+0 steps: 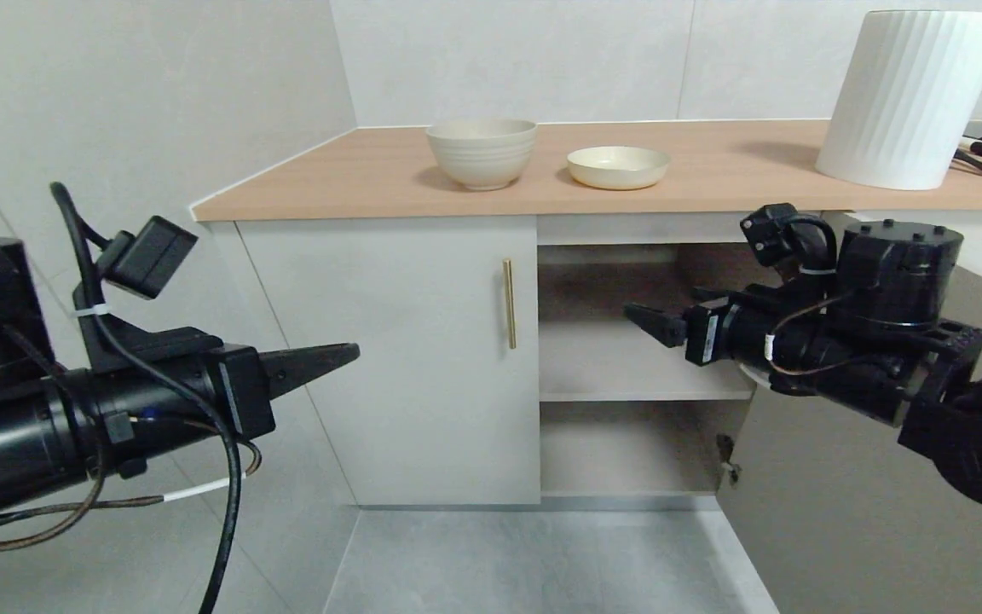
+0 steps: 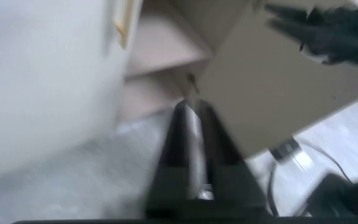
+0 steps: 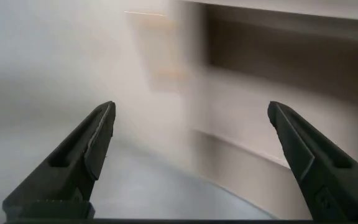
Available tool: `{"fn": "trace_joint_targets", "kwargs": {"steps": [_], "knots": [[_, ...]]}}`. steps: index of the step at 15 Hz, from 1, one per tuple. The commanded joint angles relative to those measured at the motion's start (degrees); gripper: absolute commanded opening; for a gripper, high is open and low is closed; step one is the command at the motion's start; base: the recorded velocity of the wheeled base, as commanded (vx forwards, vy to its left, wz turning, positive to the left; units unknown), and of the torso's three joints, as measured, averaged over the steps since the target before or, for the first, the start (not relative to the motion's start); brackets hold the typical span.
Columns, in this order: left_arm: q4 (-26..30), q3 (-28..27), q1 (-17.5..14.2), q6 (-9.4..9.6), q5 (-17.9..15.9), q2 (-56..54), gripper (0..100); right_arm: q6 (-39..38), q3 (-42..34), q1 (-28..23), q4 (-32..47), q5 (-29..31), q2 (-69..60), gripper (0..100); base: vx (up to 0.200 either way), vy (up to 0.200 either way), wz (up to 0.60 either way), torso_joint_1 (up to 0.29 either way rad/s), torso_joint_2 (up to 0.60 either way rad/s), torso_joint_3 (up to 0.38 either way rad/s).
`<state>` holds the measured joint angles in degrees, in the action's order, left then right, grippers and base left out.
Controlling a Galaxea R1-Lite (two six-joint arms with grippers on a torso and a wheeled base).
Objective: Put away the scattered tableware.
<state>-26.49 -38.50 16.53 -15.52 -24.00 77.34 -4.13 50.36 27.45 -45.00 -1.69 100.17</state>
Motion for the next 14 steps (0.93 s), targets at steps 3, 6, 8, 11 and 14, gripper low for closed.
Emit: {"fn": "trace_joint_targets", "kwargs": {"steps": [3,6,8,11,14], "knots": [[-0.4,-1.5,-1.0,-0.3,0.6,-1.8,100,-0.6,0.4,2.0,16.1,6.2,-9.4,100,0.0,0.0,0.0,0.0,0.0,0.0],[-1.0,-2.7,-2.2,-0.3,4.2,-1.2,100,-0.9,2.7,3.8,28.0,6.4,-13.9,100,0.0,0.0,0.0,0.0,0.0,0.0],[-1.0,-3.0,-2.2,-0.13,7.1,-1.5,100,-1.1,2.5,5.8,29.9,6.9,-16.6,100,0.0,0.0,0.0,0.0,0.0,0.0],[-0.6,-3.4,-1.9,-0.13,7.0,-1.8,100,-1.2,2.5,7.6,32.2,8.6,-19.2,100,0.0,0.0,0.0,0.0,0.0,0.0],[-0.5,-3.5,-2.0,-0.04,7.0,-2.2,100,-1.2,2.6,7.7,32.7,8.6,-20.1,100,0.133,0.0,0.0,0.0,0.0,0.002]]}}
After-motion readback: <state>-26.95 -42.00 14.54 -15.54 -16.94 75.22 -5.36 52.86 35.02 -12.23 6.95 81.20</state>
